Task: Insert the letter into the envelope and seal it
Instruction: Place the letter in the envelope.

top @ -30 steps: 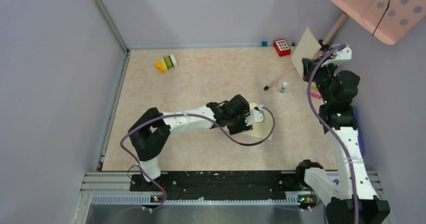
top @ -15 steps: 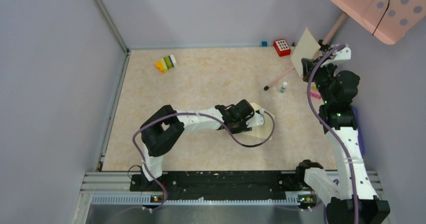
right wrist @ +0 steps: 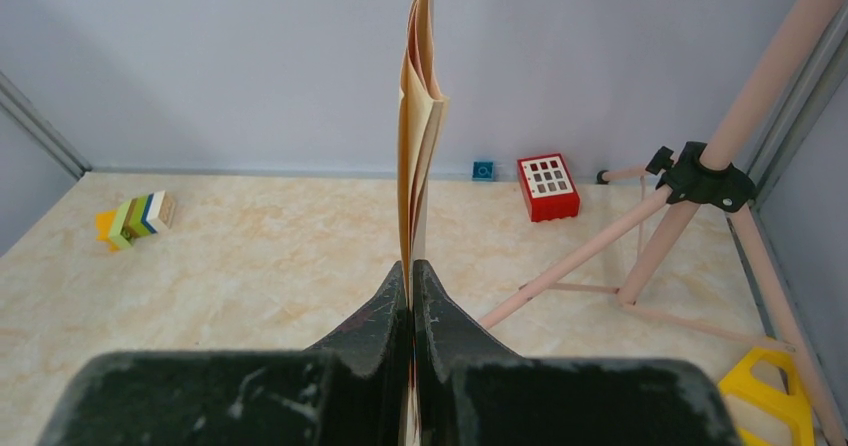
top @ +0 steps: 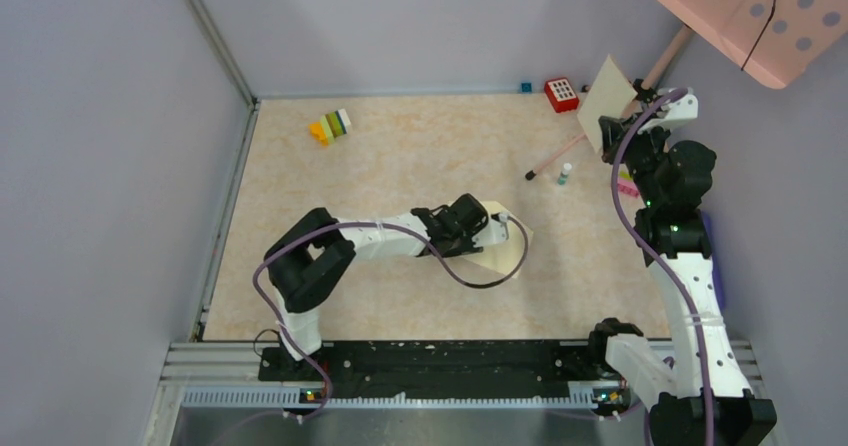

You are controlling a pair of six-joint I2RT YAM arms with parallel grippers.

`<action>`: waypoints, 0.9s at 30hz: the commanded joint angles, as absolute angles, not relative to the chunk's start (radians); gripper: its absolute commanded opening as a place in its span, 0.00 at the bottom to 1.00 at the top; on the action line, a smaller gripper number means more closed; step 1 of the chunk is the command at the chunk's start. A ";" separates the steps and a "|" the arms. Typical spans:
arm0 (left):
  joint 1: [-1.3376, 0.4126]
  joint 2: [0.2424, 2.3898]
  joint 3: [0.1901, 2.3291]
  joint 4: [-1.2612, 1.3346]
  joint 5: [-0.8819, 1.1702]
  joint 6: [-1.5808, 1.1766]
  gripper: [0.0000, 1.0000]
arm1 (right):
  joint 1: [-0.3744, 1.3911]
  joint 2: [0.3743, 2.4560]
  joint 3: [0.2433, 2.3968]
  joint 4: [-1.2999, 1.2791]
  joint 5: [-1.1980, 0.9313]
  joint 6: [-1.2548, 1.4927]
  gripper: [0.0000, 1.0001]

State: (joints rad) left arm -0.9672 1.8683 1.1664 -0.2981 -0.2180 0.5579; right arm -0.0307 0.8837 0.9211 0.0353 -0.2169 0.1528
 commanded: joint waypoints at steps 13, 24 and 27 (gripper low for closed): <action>-0.673 1.792 1.200 -0.147 -0.424 0.635 0.57 | -0.041 0.899 0.908 0.075 -0.436 0.189 0.00; -0.671 1.596 1.145 -0.412 -0.197 0.466 0.57 | 0.024 1.061 0.927 0.058 -0.776 0.195 0.00; -0.672 1.609 1.066 -0.415 -0.212 0.461 0.56 | 0.073 1.098 0.933 0.052 -0.735 0.184 0.00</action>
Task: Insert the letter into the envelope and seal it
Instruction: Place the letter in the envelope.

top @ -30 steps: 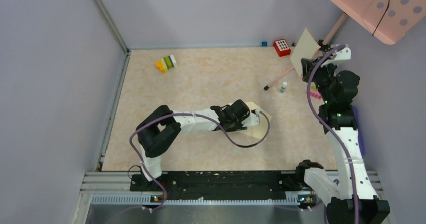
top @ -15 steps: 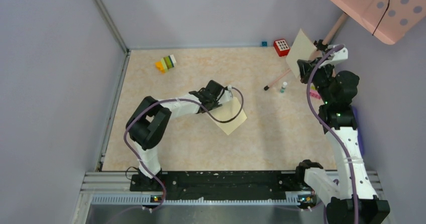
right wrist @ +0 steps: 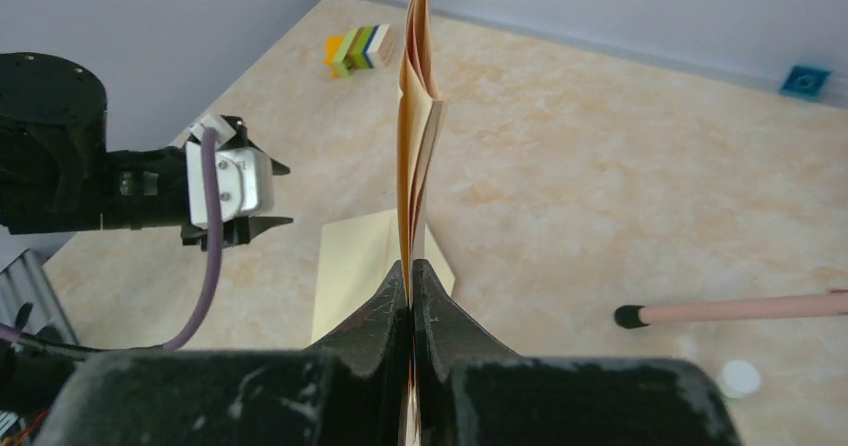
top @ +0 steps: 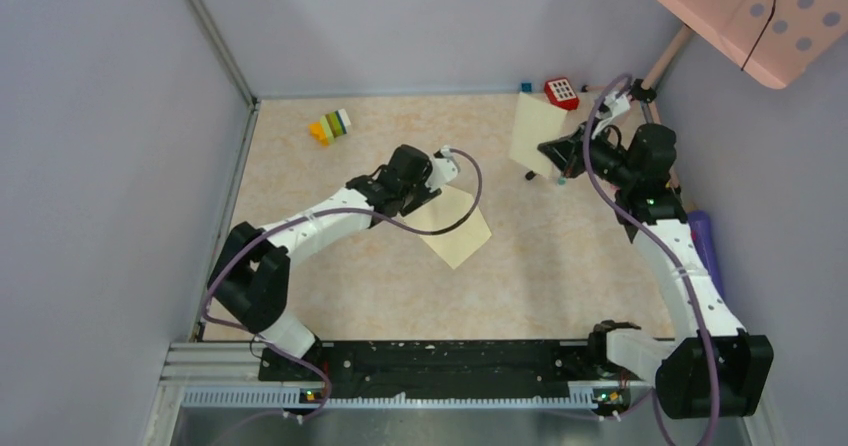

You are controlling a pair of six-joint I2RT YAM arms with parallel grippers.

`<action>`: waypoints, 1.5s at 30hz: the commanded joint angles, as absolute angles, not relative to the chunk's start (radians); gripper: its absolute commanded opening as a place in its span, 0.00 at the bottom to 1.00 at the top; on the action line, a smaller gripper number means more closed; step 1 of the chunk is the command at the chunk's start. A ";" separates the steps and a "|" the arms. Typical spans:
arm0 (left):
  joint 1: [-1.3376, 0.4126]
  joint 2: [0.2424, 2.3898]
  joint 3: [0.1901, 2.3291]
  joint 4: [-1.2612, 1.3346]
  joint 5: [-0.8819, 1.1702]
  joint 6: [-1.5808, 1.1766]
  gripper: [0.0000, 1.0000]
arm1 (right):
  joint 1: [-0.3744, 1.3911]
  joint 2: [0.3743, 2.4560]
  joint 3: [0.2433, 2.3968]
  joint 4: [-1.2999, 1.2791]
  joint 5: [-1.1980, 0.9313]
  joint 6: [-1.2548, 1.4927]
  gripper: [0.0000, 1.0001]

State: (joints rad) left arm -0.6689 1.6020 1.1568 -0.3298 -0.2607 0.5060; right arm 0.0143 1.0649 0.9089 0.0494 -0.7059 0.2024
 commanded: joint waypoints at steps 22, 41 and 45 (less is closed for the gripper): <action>-0.680 1.955 1.111 -0.166 -0.452 0.513 0.55 | 0.086 1.049 0.918 0.061 -0.671 0.159 0.00; -0.695 2.213 1.593 -0.389 -0.369 0.442 0.56 | 0.067 1.006 0.933 0.041 -0.604 0.135 0.00; -0.684 2.214 1.658 -0.426 -0.341 0.394 0.57 | 0.044 1.005 0.936 0.034 -0.623 0.144 0.00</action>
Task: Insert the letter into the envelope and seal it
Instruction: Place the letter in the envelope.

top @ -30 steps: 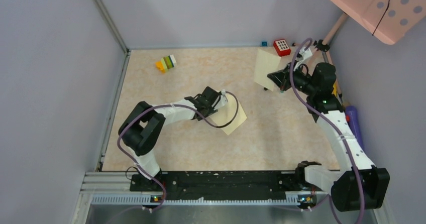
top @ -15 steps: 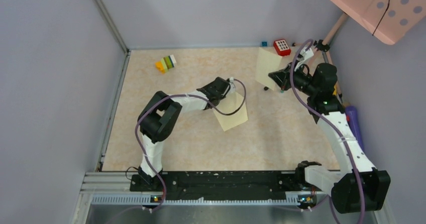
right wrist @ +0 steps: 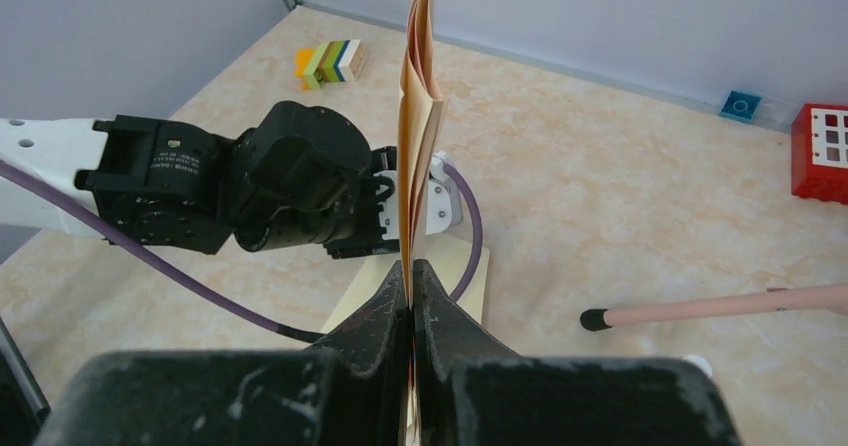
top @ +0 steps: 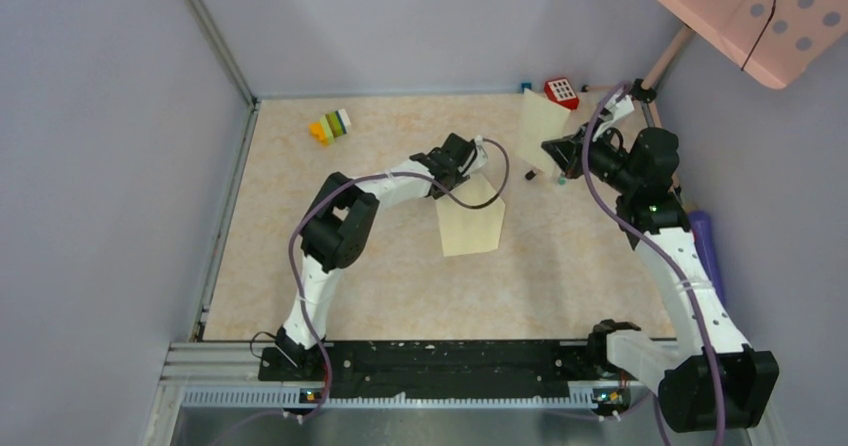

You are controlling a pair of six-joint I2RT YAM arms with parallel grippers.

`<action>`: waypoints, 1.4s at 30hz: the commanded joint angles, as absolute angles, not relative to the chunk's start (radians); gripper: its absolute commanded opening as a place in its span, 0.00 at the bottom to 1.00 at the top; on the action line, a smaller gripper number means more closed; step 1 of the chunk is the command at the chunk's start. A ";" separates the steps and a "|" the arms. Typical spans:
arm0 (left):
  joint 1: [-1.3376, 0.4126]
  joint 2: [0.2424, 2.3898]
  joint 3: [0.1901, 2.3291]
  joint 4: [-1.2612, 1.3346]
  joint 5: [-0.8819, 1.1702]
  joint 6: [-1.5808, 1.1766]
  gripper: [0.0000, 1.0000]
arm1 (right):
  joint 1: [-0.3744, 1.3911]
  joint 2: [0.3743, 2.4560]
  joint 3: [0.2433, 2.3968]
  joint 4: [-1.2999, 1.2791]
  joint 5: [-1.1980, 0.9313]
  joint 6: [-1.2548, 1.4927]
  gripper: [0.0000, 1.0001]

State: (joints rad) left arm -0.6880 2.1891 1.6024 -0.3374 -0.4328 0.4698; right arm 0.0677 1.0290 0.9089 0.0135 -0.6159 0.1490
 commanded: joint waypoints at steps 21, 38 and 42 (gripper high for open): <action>-0.302 1.750 1.173 -0.076 0.568 -0.369 0.89 | 0.068 1.375 1.193 -0.388 -0.800 0.094 0.00; -0.317 1.876 0.964 0.298 0.743 -0.713 0.98 | 0.163 1.828 1.405 -0.692 -0.793 -0.034 0.00; -0.338 1.906 0.969 0.309 0.764 -0.735 0.98 | 0.177 1.900 1.444 -0.744 -0.796 -0.054 0.00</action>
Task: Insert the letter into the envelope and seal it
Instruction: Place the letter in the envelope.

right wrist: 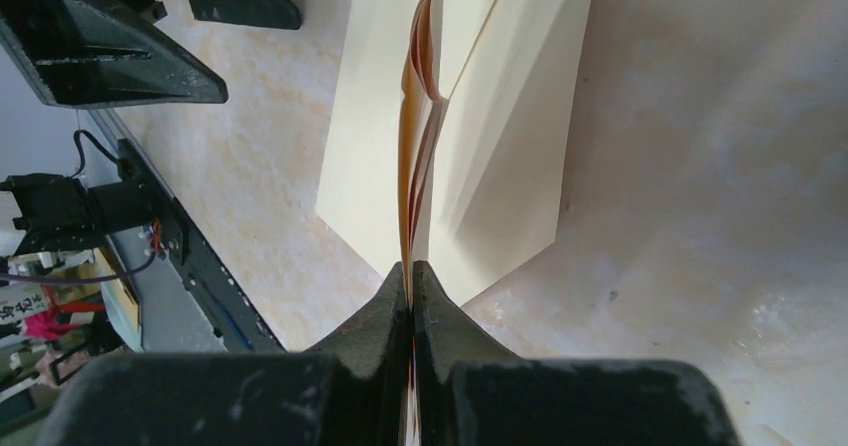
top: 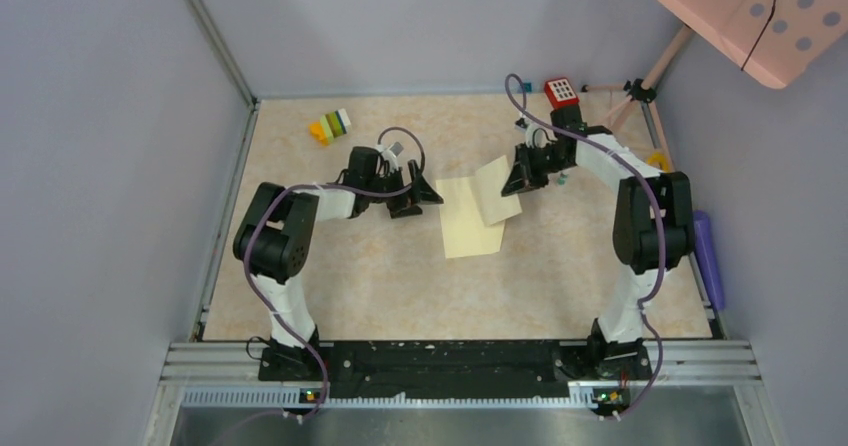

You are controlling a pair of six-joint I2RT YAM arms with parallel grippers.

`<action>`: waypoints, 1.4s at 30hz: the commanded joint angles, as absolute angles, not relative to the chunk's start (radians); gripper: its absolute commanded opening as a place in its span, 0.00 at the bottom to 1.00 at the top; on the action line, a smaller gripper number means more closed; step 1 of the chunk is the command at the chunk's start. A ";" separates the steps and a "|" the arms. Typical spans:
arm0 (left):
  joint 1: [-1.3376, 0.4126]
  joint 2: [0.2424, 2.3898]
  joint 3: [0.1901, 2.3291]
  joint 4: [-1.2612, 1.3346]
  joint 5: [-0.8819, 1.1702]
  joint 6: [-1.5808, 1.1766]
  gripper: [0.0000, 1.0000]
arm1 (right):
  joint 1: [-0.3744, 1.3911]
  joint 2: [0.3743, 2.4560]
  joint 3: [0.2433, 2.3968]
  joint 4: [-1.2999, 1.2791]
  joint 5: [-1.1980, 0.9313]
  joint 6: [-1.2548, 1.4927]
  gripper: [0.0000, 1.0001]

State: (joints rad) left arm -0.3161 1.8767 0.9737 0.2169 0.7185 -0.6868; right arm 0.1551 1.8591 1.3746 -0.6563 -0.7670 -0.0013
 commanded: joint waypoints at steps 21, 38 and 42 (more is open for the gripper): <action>-0.378 1.935 0.930 0.360 0.747 -0.767 0.98 | 0.175 2.031 1.443 -0.778 -0.710 -0.017 0.00; -0.388 1.942 0.930 0.360 0.715 -0.769 0.97 | 0.116 1.943 1.409 -0.733 -0.751 0.034 0.00; -0.394 1.945 0.935 0.360 0.720 -0.770 0.96 | 0.119 1.984 1.410 -0.735 -0.753 0.028 0.00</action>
